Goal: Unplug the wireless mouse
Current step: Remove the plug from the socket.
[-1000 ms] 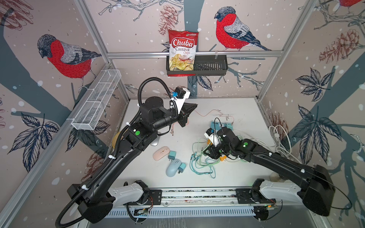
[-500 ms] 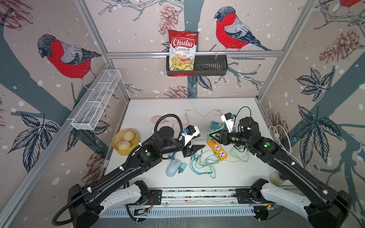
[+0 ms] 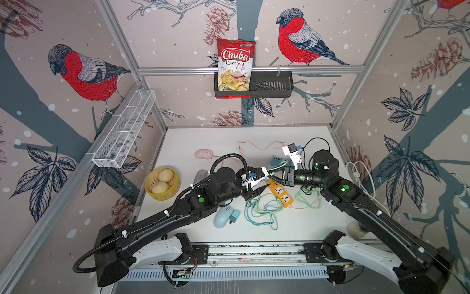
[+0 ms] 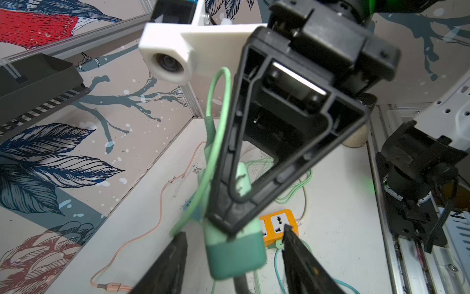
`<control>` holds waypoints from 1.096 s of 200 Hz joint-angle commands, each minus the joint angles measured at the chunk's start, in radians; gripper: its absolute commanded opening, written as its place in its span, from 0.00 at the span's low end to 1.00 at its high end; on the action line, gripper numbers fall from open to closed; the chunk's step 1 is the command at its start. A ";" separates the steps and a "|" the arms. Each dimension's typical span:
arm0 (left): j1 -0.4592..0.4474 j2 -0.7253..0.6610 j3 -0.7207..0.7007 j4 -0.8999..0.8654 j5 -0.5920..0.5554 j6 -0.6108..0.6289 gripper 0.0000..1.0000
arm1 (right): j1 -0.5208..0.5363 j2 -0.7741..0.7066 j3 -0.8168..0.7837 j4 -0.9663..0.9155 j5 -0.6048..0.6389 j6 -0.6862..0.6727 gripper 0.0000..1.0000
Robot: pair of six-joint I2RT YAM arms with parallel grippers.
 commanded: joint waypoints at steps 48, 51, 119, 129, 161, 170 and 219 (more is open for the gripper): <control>-0.002 0.007 0.034 0.026 -0.029 0.028 0.16 | 0.012 0.011 -0.008 0.042 -0.047 -0.006 0.01; -0.002 0.007 0.034 0.025 -0.027 0.030 0.14 | 0.012 0.011 -0.008 0.043 -0.048 -0.006 0.01; -0.002 0.002 0.049 -0.060 -0.041 0.085 0.00 | -0.057 -0.038 0.049 -0.081 0.024 -0.096 0.39; -0.002 0.002 0.050 -0.069 -0.043 0.087 0.00 | -0.077 -0.047 0.059 -0.104 0.024 -0.107 0.38; -0.002 0.006 0.054 -0.069 -0.039 0.086 0.00 | -0.104 -0.049 0.070 -0.136 0.014 -0.121 0.30; -0.002 0.011 0.057 -0.075 -0.041 0.089 0.00 | -0.109 -0.050 0.074 -0.147 0.018 -0.127 0.32; -0.002 0.022 0.066 -0.098 -0.048 0.094 0.00 | -0.144 -0.064 0.083 -0.187 0.016 -0.156 0.55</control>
